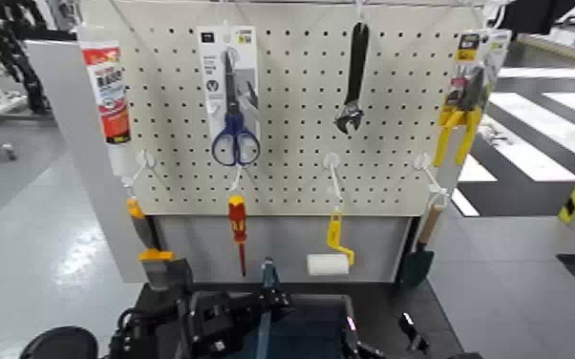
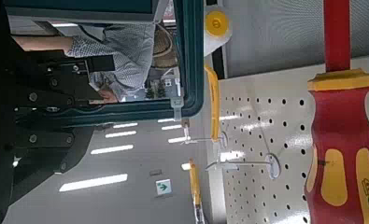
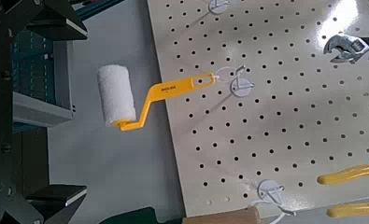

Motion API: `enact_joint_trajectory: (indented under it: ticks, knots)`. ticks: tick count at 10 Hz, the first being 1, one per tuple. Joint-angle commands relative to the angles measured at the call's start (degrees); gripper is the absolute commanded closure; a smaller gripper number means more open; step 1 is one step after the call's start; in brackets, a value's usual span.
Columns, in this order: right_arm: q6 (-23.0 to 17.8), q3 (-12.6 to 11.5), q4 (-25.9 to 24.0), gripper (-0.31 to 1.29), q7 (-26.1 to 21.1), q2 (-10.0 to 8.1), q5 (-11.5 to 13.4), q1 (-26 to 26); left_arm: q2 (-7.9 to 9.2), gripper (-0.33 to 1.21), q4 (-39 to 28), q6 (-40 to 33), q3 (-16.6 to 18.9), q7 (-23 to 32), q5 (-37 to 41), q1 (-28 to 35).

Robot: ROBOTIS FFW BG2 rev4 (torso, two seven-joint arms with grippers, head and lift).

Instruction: Place the crate on the table.

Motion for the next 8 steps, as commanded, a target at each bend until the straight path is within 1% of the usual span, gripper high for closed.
enact_joint_trajectory:
  ticks: [1, 4, 8]
  knots:
    - [0.0, 0.1, 0.1, 0.14, 0.0, 0.09, 0.0, -0.1, -0.29, 1.18, 1.7, -1.2, -1.1, -0.8, -0.5, -1.0]
    - [0.0, 0.2, 0.1, 0.14, 0.1, 0.09, -0.1, -0.2, -0.64, 1.18, 3.1, -2.0, -1.6, -1.3, -0.5, -1.5]
    - [-0.5, 0.2, 0.4, 0.14, 0.1, 0.00, -0.3, -0.2, -0.55, 1.18, 4.8, -2.9, -2.3, -1.8, -0.5, -2.0]
